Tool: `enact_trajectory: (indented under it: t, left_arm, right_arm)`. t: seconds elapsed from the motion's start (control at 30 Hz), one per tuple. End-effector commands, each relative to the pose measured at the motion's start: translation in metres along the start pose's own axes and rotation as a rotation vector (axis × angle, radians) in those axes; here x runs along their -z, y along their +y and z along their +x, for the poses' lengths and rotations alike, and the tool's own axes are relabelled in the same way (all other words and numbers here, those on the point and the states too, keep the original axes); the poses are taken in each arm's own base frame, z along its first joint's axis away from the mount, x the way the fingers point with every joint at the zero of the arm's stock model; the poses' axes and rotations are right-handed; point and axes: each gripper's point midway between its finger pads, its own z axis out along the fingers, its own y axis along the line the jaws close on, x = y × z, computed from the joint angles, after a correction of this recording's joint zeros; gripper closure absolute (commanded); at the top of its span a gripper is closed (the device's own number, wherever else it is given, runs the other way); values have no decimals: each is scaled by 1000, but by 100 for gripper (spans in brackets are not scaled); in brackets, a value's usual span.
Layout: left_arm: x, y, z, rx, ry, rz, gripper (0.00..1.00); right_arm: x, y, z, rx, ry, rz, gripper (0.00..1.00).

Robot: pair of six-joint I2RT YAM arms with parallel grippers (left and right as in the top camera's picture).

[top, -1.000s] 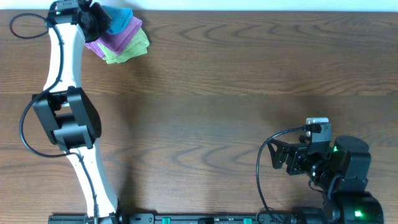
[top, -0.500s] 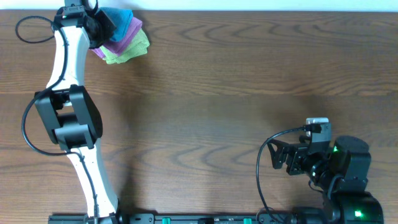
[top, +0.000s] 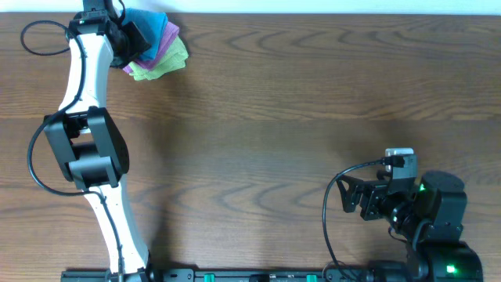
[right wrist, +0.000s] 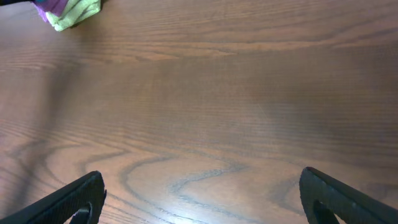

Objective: Fold the cloth

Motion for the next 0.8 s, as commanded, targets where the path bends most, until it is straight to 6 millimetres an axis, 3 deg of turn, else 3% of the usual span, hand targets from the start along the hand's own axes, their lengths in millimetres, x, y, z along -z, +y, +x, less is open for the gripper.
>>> enact_trajectory:
  t: [0.0,0.13,0.27,0.77]
  left_arm:
    - [9,2,-3,-33,-8,-10,37]
    - [21,8,-8,-22,-19,-14,16]
    - [32,11,-13,-14,-33,-14,2]
    - [52,9,-17,-34,-53,-13,4]
  right_arm:
    - [0,-1,1,-22,1,-4,1]
    - [0,-1,1,-22,1,-4,1]
    - [0,-1,1,-22,1,-4,1]
    - [0,-1,1,-22,1,-4,1]
